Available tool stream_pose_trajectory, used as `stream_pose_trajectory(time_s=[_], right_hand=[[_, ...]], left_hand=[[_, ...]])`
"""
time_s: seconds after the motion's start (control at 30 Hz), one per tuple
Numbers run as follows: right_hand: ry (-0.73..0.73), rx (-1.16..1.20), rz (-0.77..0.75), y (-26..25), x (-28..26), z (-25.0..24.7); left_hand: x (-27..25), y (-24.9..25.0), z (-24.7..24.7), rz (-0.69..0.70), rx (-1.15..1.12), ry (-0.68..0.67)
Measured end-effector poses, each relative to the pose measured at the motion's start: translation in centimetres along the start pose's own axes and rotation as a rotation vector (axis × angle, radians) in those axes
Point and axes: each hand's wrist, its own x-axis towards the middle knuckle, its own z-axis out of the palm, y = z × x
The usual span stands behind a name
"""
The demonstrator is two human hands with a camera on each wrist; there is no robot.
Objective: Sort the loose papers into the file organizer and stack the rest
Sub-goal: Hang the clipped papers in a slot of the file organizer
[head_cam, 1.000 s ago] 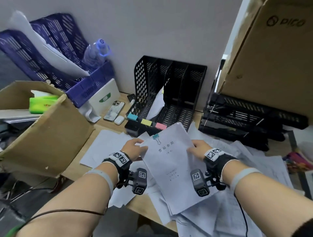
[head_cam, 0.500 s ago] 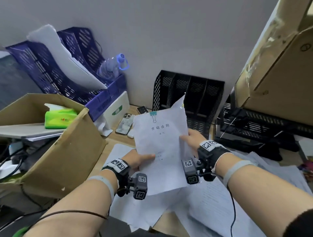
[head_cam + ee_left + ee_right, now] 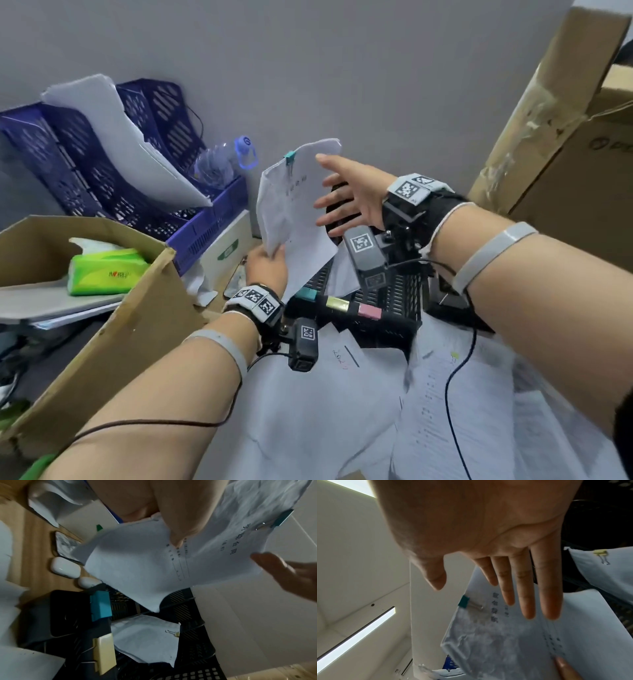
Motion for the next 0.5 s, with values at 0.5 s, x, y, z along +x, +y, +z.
stream_pose_trajectory(time_s=[0.5], right_hand=[[0.268,-0.425,-0.053,2.5,6.5,-0.6]], left_hand=[[4.4,-3.1,6.1,0.121,0.456,-0.399]])
